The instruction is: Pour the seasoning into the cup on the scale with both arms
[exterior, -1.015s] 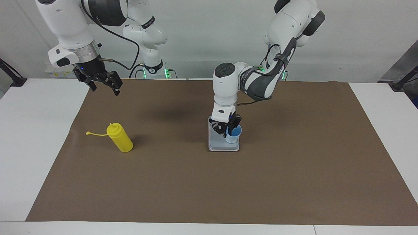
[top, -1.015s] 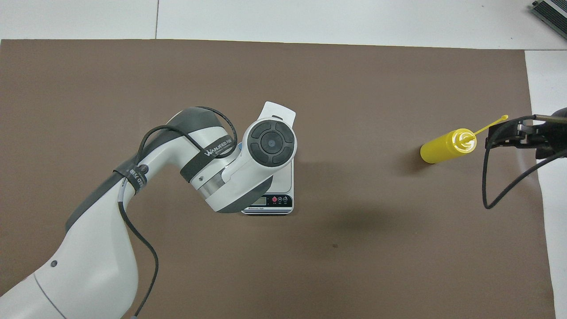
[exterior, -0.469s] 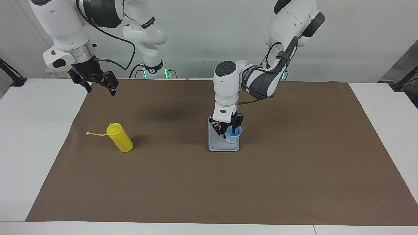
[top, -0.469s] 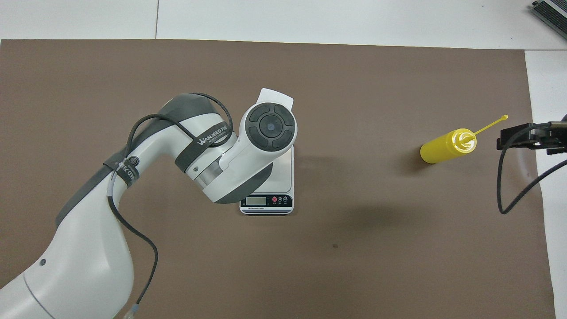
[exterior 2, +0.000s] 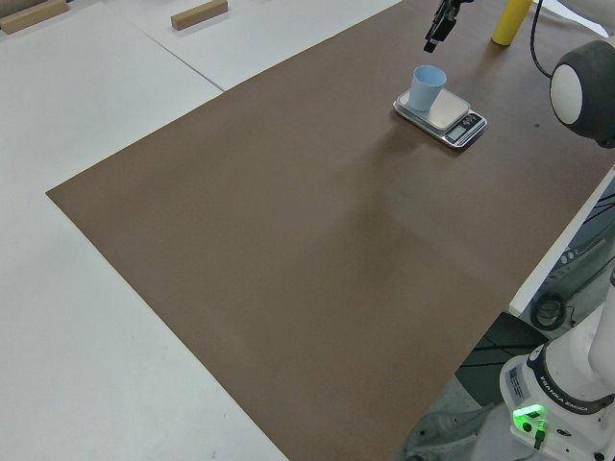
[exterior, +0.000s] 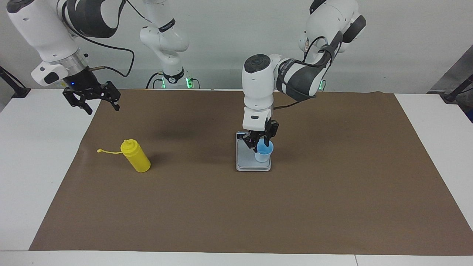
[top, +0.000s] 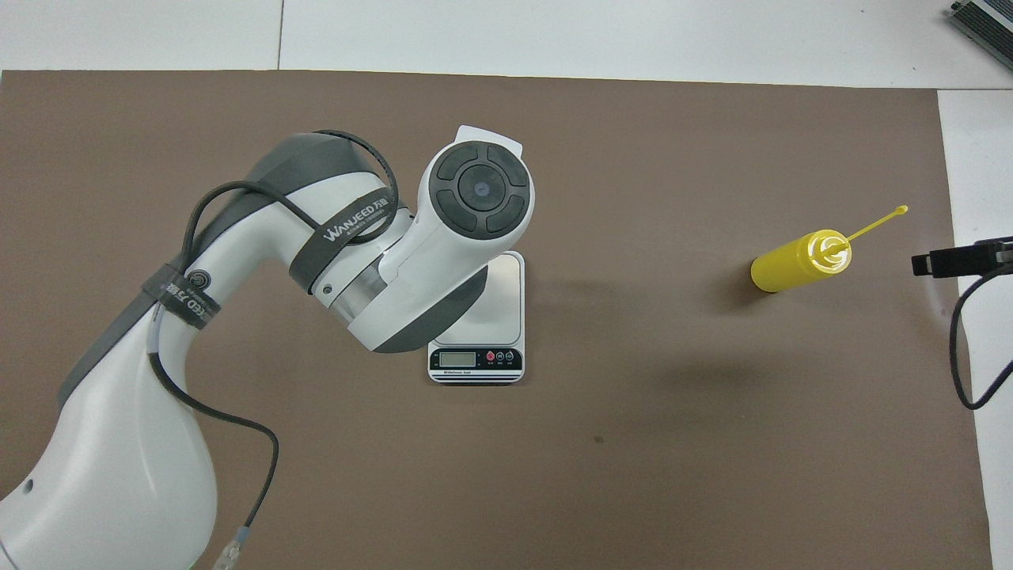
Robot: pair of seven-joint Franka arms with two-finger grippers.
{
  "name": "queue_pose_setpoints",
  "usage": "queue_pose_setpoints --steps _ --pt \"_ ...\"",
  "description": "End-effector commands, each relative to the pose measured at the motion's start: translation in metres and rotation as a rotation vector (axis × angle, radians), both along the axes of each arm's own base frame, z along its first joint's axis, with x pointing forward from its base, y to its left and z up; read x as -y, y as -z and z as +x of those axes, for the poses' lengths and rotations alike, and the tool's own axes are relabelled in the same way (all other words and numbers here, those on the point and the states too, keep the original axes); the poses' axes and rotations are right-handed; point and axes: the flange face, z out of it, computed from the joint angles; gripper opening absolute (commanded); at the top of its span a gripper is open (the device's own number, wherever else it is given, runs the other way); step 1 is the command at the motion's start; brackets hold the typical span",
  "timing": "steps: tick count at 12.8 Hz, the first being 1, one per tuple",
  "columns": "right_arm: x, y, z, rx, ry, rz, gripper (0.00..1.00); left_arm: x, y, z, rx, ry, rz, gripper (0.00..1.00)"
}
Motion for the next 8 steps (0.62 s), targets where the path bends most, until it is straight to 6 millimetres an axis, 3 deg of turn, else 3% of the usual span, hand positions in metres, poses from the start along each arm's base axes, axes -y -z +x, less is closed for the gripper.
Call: queue_pose_setpoints --steps 1,6,8 --pt "0.022 0.023 -0.015 0.084 -0.124 0.074 1.0 -0.03 -0.025 0.013 -0.051 0.024 0.003 0.52" --pt "0.059 0.076 -0.028 0.222 -0.319 0.183 1.0 -0.108 -0.076 0.035 -0.168 0.129 -0.005 0.56" --pt "0.083 0.11 -0.034 0.295 -0.39 0.256 1.0 -0.144 -0.087 0.043 -0.207 0.181 0.002 0.61"
